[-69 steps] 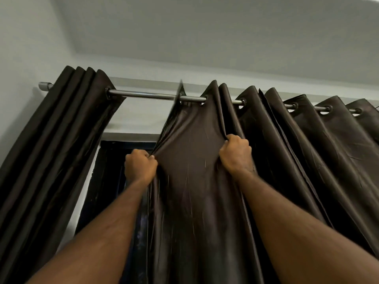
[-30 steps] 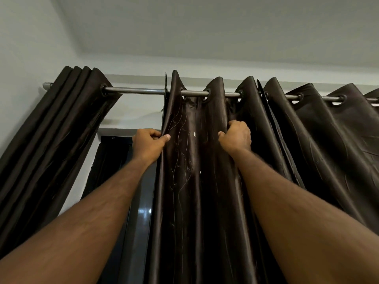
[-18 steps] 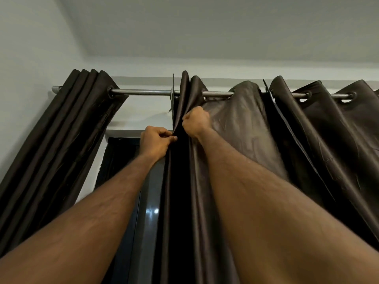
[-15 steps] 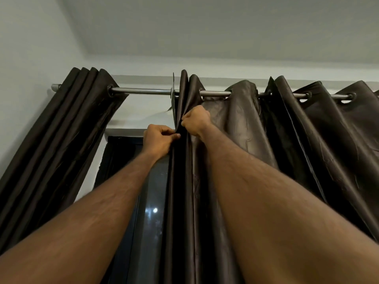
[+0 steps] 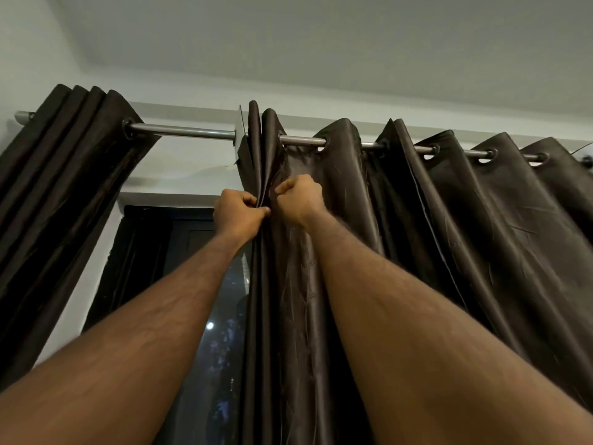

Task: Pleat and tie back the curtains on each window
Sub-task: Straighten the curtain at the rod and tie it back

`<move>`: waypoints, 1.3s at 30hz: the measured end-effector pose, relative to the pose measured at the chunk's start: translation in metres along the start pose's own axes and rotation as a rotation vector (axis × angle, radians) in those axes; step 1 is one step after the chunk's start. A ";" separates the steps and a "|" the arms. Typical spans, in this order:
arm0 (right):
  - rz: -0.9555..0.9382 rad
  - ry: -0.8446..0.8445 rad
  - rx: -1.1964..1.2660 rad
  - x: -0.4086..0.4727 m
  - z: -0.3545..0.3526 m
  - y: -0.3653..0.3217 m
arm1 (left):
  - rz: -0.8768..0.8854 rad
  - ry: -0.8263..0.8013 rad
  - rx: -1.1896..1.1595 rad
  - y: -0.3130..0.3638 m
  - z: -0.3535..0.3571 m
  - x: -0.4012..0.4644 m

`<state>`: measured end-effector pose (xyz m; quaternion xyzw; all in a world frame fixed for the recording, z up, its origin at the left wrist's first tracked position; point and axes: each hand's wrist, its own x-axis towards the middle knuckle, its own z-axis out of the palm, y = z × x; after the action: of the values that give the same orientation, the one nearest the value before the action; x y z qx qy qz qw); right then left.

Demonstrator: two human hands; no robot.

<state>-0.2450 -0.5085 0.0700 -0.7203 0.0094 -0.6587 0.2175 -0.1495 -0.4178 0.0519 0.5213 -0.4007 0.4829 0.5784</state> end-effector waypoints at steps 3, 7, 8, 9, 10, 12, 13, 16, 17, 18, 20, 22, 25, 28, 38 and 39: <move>0.001 0.262 -0.362 -0.001 -0.025 0.031 | -0.028 0.020 -0.034 -0.005 0.002 -0.005; 0.098 0.370 -0.517 0.000 -0.064 0.076 | -0.049 0.039 -0.079 -0.010 -0.001 -0.007; 0.123 0.305 -0.499 0.001 -0.068 0.082 | -0.047 0.037 -0.084 -0.012 -0.002 -0.006; 0.145 0.241 -0.481 0.001 -0.069 0.087 | -0.041 0.030 -0.082 -0.014 -0.003 -0.005; 0.159 0.202 -0.461 0.001 -0.069 0.089 | -0.030 0.021 -0.080 -0.015 -0.005 -0.004; 0.177 0.222 -0.388 -0.001 -0.067 0.090 | -0.009 0.009 -0.085 -0.015 -0.007 -0.004; 0.180 0.258 -0.349 -0.003 -0.066 0.089 | 0.004 0.008 -0.085 -0.017 -0.008 -0.003; 0.172 0.332 -0.257 -0.013 -0.050 0.076 | 0.041 0.006 -0.084 -0.019 -0.011 0.000; 0.169 0.334 -0.212 -0.015 -0.039 0.066 | 0.055 0.005 -0.080 -0.020 -0.012 0.001; 0.151 0.308 -0.156 -0.014 -0.022 0.053 | 0.068 0.006 -0.077 -0.020 -0.013 0.002; 0.035 0.134 -0.022 -0.012 0.016 0.021 | 0.089 0.015 -0.073 -0.021 -0.014 0.003; -0.088 -0.051 0.115 -0.012 0.044 -0.004 | 0.091 0.050 -0.085 -0.027 -0.020 0.005; -0.079 -0.116 0.297 -0.002 0.055 -0.003 | 0.060 -0.015 -0.165 -0.039 -0.035 0.007; -0.013 -0.150 0.379 0.012 0.066 0.029 | 0.089 -0.125 -0.139 -0.043 -0.039 0.007; -0.051 -0.097 0.400 -0.022 0.020 0.017 | 0.129 -0.070 0.047 -0.029 -0.013 -0.013; -0.156 0.051 0.212 -0.019 0.015 0.019 | 0.112 -0.055 0.072 -0.029 -0.012 -0.014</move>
<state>-0.2279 -0.5155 0.0449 -0.6746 -0.1110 -0.6891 0.2402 -0.1247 -0.4073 0.0307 0.5314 -0.4275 0.5140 0.5202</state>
